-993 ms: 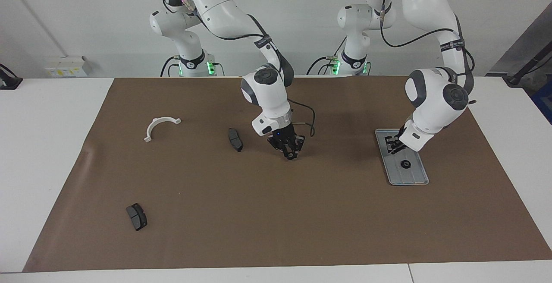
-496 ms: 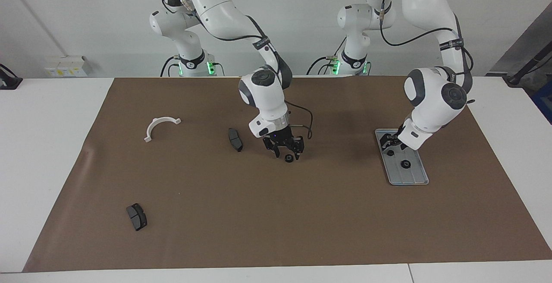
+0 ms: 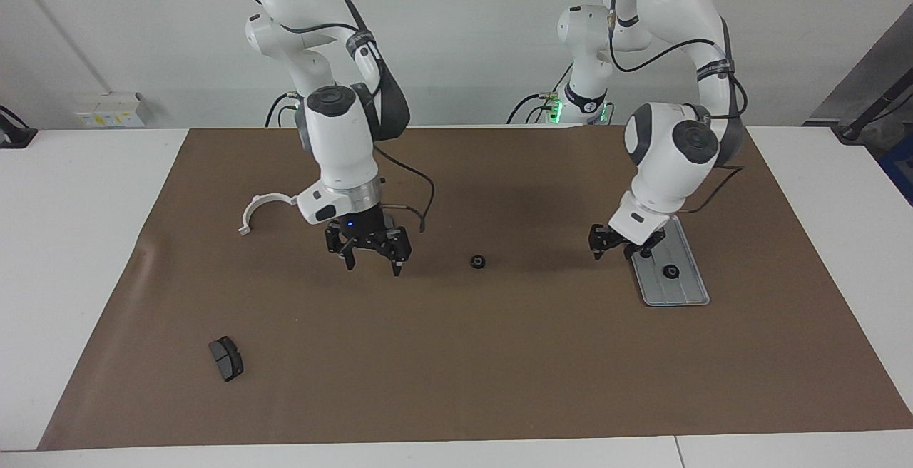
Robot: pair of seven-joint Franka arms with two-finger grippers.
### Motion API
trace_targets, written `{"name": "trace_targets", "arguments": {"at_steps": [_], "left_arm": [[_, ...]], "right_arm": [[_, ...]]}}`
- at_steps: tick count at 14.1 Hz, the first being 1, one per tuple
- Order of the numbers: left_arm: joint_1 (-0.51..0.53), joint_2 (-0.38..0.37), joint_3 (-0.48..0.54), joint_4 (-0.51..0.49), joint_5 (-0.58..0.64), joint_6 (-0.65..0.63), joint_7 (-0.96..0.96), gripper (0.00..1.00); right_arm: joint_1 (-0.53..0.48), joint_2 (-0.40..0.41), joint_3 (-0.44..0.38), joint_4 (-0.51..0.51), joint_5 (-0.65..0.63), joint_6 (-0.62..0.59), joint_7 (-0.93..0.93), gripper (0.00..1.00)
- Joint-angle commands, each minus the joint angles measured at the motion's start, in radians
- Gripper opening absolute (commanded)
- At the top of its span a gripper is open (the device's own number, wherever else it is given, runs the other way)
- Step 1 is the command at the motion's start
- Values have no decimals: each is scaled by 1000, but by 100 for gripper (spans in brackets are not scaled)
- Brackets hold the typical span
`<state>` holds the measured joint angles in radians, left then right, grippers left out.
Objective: Pick bearing gear from pile to tray
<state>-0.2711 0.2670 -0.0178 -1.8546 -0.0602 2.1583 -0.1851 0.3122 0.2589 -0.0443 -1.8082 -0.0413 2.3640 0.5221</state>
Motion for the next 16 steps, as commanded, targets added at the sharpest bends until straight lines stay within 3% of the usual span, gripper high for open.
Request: {"name": "trace_targets", "arguments": {"at_steps": [1,4,9,14,16], "left_arm": [[-94,47,15,52,-6,47,-100,68],[-177,110,15,106,-7,84,-142,68],[-263,205,15,176,-10,138,-181,68],[-310,215,15,178,-6,140,-214,65],[-324,215,15,167,-6,140,-215,65]], "right_arm": [[-91,-61,15,-11,-17,-61,-131,100],[-168,-127,15,-7,-17,-130,-221,100],[-251,-236,14,62,-3,-403,-335,100],[-317,-277,15,205,1,-698,-393,100],[-308,-309,12,150,0,-710,-413,100]]}}
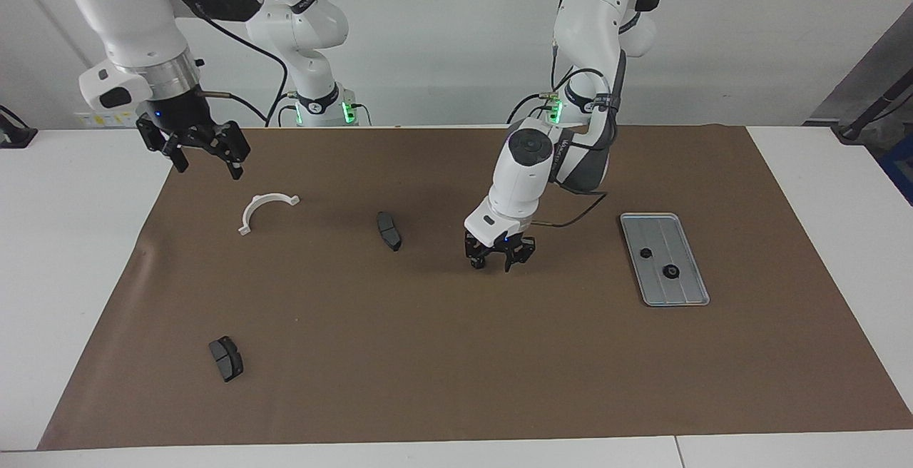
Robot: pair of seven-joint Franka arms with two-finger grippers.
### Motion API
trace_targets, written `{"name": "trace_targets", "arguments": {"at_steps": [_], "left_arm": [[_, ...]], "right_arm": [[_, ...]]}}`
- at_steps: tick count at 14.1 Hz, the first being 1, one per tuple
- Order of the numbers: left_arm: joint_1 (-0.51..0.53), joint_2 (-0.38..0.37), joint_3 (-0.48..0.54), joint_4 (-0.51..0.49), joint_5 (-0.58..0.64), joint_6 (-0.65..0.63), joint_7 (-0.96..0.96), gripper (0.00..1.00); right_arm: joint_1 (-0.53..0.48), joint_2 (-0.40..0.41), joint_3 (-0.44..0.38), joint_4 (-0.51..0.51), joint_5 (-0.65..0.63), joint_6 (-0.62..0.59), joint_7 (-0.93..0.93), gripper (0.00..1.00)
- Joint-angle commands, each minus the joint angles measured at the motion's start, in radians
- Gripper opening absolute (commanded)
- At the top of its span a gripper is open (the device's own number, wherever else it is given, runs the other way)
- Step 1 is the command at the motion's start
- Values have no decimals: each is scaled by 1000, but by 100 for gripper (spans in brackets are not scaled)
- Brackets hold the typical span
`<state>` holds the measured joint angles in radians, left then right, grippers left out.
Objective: Pick bearing gear from pile to tray
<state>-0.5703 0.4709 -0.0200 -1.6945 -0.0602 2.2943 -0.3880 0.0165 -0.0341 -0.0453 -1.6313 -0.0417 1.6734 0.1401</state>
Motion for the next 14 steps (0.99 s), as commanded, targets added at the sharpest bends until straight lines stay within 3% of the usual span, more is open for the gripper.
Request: {"name": "trace_targets", "arguments": {"at_steps": [1,14], "left_arm": [[-37,9,17,-7,-6,4,-12,65],[-65,-5,17,-94,-6,71,-46,58]], "right_arm": [[-16,-24,13,-45,2,-18,-33,100],[-13,-33,2,-13,37,-132,-85,100]]}}
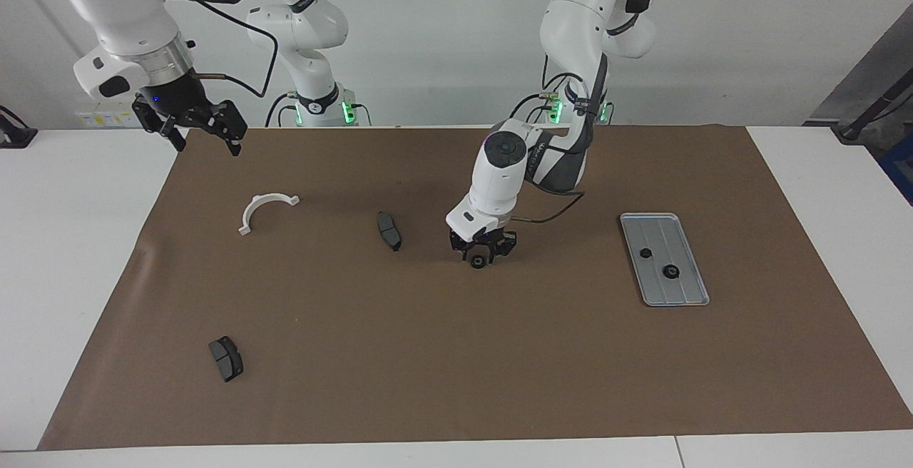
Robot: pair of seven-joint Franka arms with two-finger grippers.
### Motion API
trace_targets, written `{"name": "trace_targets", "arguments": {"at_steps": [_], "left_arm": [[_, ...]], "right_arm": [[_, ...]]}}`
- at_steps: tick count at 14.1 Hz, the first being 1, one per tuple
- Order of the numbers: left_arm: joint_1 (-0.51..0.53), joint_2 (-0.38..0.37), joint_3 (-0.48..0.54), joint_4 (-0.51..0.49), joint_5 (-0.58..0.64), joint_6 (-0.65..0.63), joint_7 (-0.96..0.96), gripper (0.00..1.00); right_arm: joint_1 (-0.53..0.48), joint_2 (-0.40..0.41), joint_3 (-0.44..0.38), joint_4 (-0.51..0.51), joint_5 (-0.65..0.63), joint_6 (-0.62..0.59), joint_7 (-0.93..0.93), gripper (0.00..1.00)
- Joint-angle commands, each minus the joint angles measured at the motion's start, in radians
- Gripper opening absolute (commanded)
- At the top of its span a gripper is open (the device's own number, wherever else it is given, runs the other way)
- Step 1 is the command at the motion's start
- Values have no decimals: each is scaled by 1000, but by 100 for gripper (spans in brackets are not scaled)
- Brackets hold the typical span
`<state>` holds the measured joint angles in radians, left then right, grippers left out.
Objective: Pick bearing gear from pile to tray
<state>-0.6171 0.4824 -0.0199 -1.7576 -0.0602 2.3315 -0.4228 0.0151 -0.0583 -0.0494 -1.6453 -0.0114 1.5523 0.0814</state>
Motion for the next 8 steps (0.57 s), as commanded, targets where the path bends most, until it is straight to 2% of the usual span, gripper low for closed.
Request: {"name": "trace_targets", "arguments": {"at_steps": [1,8], "left_arm": [[-16,-16,17,-31,-6,34,-11,57],[-16,-16,17,-39,-6,39,-11,50]], "right_arm": [[-9,-12,8,-1,-13,-6,-29,100],[-9,-14,10,-8,-24,14,-25,100]]}}
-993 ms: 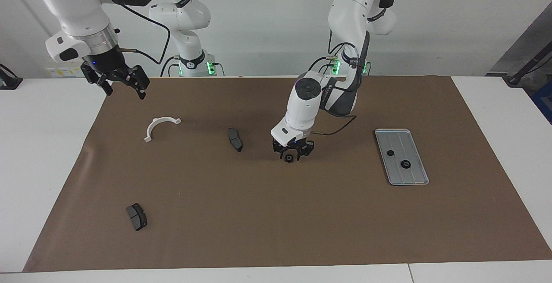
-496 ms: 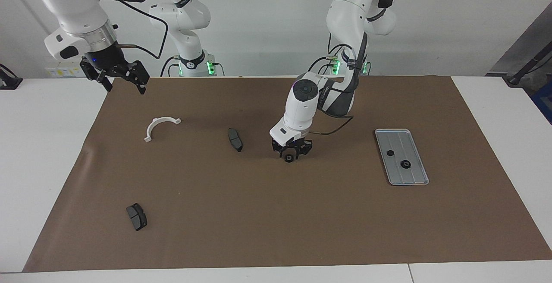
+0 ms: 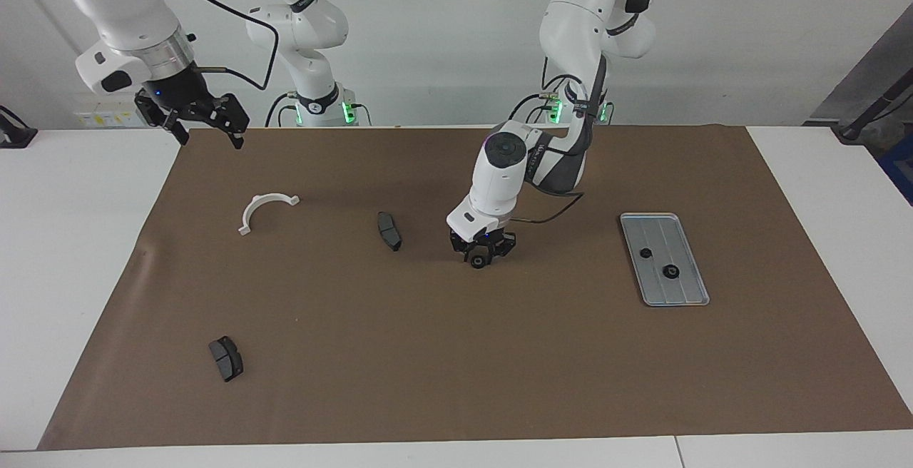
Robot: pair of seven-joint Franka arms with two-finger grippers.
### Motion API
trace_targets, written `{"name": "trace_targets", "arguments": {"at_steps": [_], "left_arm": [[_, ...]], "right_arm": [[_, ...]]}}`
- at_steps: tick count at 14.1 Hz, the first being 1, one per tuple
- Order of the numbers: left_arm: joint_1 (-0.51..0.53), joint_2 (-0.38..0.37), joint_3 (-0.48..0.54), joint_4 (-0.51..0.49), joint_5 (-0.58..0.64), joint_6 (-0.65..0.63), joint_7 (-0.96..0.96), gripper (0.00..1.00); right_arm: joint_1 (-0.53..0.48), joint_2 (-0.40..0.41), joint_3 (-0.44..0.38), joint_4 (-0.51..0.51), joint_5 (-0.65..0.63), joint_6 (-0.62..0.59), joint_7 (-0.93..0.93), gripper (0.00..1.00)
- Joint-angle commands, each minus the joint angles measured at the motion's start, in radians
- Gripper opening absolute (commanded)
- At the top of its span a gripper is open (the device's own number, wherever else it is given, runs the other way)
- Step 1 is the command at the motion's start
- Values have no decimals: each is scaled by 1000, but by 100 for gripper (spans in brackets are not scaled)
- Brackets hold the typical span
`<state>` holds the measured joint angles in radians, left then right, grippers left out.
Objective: Pick bearing gear from pile to tray
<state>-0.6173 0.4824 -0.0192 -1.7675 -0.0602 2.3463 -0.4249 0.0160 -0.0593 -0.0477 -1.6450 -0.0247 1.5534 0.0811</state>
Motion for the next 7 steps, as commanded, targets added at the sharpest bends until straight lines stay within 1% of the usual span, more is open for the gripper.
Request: {"name": "trace_targets", "arguments": {"at_steps": [1,3,7], "left_arm": [[-16,-16,16,-29,-6,24,-9,47],[-16,-16,16,-32,-6,24,-9,45],[-16,-16,16,-35,-6,25,-9,36]], "right_arm": [[-10,-13,8,-10,-11,19,-23,100],[-10,-13,8,-10,-9,19,-23,100],[-10,-13,8,-10,-4,20,-21,100]]}}
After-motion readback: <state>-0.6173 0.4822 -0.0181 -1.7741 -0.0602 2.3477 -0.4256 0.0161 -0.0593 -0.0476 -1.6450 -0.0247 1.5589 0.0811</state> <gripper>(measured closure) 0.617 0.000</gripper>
